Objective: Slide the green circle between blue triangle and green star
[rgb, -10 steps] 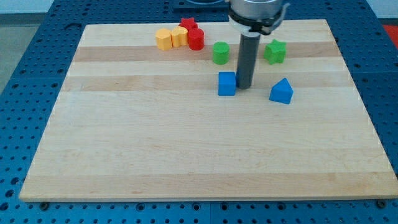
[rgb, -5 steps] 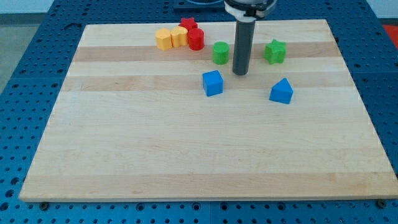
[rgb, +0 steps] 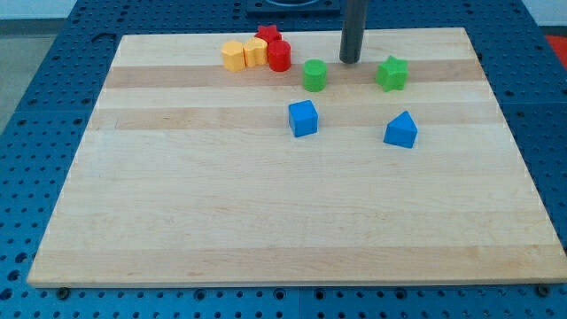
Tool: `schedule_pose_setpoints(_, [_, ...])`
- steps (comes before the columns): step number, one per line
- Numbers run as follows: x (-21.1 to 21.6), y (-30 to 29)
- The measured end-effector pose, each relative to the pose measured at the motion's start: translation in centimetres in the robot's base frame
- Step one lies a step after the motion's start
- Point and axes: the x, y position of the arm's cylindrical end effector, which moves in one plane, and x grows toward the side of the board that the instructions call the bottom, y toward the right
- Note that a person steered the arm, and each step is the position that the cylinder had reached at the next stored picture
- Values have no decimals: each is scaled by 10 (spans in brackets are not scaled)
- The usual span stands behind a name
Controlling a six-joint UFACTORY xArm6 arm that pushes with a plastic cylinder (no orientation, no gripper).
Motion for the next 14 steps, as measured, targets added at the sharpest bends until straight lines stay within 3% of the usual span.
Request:
schedule_pose_setpoints(2, [0, -50])
schedule_pose_setpoints(6, [76, -66])
schedule_pose_setpoints(8, [89, -83])
schedule_pose_setpoints(10, [115, -79])
schedule_pose_setpoints(14, [109, -45])
